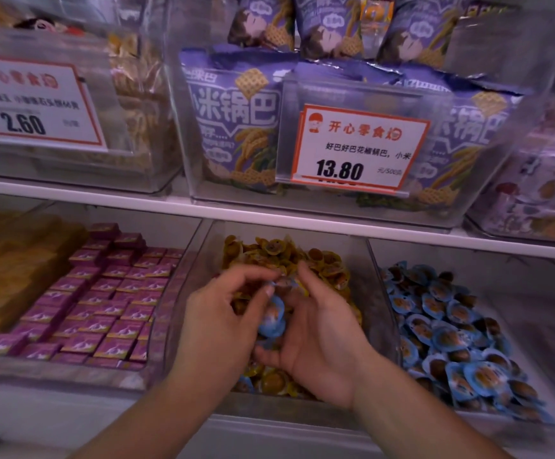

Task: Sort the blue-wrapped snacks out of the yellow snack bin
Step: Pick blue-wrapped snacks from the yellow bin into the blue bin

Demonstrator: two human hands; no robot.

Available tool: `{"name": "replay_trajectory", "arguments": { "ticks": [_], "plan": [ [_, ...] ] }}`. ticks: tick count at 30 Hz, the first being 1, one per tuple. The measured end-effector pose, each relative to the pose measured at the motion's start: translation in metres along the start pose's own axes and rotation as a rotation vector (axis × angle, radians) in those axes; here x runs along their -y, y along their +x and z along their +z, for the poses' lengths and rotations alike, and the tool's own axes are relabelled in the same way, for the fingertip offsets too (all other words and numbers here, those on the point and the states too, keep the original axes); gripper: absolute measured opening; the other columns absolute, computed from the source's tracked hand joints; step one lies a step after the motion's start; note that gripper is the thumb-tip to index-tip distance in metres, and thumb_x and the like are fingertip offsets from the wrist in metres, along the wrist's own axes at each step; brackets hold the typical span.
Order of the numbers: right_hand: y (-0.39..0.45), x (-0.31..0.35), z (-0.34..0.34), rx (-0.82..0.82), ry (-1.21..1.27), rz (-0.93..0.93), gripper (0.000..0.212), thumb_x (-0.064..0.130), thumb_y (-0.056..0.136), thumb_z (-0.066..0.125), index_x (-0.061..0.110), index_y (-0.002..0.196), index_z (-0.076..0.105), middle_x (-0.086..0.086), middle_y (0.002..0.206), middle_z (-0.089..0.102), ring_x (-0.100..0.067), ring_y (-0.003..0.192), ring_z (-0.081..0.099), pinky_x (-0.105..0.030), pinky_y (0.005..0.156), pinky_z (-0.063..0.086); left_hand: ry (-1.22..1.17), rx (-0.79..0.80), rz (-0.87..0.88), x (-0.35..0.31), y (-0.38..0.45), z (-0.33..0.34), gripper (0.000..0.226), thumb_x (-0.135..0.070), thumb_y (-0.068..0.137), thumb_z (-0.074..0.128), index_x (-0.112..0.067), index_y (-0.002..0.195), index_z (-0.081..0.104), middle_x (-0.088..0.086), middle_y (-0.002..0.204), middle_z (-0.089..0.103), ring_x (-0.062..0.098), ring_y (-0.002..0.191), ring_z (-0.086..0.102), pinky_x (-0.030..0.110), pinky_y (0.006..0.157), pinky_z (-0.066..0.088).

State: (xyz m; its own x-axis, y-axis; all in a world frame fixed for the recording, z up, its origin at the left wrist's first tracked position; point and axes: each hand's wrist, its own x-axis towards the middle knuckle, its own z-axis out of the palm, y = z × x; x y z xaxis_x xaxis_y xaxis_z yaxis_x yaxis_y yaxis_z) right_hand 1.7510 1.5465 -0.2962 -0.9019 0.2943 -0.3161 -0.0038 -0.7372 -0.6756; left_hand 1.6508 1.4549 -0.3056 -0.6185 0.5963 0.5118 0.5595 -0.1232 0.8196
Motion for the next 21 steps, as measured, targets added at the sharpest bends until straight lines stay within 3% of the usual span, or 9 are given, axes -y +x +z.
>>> {"name": "replay_trajectory", "arguments": {
  "ticks": [2,3,5,9,13,17,19,21],
  "plan": [
    [0.0,0.0,0.003,-0.074,0.02,-0.057,0.057,0.055,0.093,0.053,0.011,0.128,0.064,-0.014,0.12,0.065,-0.028,0.104,0.061,-0.039,0.083,0.046,0.111,0.053,0.037,0.0,-0.001,0.003,0.022,-0.017,0.088,0.072,-0.036,0.097,0.072,-0.026,0.098,0.07,-0.004,0.095,0.066,0.012,0.08,0.05],
    [-0.001,0.0,0.003,-0.139,0.016,-0.091,0.053,0.05,0.094,0.055,0.01,0.127,0.064,-0.012,0.114,0.067,-0.024,0.096,0.064,-0.033,0.073,0.049,0.088,0.071,0.022,0.0,-0.001,0.006,0.021,-0.018,0.088,0.071,-0.036,0.097,0.072,-0.027,0.098,0.07,-0.005,0.095,0.066,0.013,0.08,0.05],
    [-0.005,0.003,0.004,-0.246,-0.021,-0.161,0.038,0.041,0.096,0.056,0.012,0.118,0.067,-0.009,0.098,0.07,-0.018,0.077,0.066,-0.026,0.053,0.046,-0.069,0.117,-0.033,-0.003,-0.002,0.011,0.018,-0.02,0.091,0.067,-0.036,0.098,0.072,-0.021,0.099,0.072,-0.003,0.096,0.067,0.016,0.081,0.053],
    [-0.025,0.018,0.002,-0.348,-0.156,-0.336,0.029,0.028,0.096,0.059,0.006,0.113,0.066,-0.01,0.085,0.07,-0.018,0.069,0.064,-0.026,0.046,0.043,-0.313,0.102,-0.098,-0.012,-0.002,0.019,0.023,-0.025,0.09,0.055,-0.032,0.106,0.07,-0.009,0.101,0.074,0.004,0.092,0.07,0.014,0.075,0.053],
    [-0.065,0.052,-0.017,-0.32,-0.214,-0.471,0.027,0.027,0.098,0.056,0.0,0.096,0.063,-0.014,0.07,0.065,-0.021,0.058,0.059,-0.023,0.037,0.034,-0.137,0.115,-0.058,-0.01,-0.001,0.021,0.021,-0.034,0.09,0.052,-0.038,0.103,0.069,-0.01,0.092,0.072,0.004,0.083,0.065,0.011,0.069,0.047],
    [-0.102,0.087,-0.062,-0.546,-0.308,-0.439,0.03,0.029,0.096,0.056,0.0,0.094,0.065,-0.017,0.074,0.065,-0.021,0.058,0.061,-0.022,0.033,0.03,-0.059,0.251,-0.013,-0.012,-0.008,0.033,0.014,-0.039,0.096,0.055,-0.041,0.102,0.068,-0.018,0.1,0.069,-0.002,0.091,0.063,0.008,0.074,0.046],
    [-0.114,0.099,-0.087,-0.669,-0.486,-0.371,0.028,0.027,0.095,0.058,0.0,0.1,0.066,-0.017,0.083,0.071,-0.024,0.064,0.067,-0.025,0.038,0.039,-0.006,0.335,0.002,-0.011,-0.01,0.037,0.018,-0.041,0.092,0.053,-0.042,0.103,0.067,-0.017,0.101,0.068,0.003,0.092,0.063,0.013,0.075,0.048],
    [-0.123,0.106,-0.108,-0.749,-0.672,-0.271,0.021,0.026,0.093,0.065,0.009,0.105,0.068,-0.014,0.101,0.071,-0.027,0.084,0.07,-0.034,0.049,0.053,0.021,0.387,-0.014,-0.009,-0.008,0.039,0.019,-0.035,0.092,0.055,-0.043,0.102,0.068,-0.02,0.101,0.068,0.0,0.096,0.063,0.009,0.077,0.046]
  ]
}}
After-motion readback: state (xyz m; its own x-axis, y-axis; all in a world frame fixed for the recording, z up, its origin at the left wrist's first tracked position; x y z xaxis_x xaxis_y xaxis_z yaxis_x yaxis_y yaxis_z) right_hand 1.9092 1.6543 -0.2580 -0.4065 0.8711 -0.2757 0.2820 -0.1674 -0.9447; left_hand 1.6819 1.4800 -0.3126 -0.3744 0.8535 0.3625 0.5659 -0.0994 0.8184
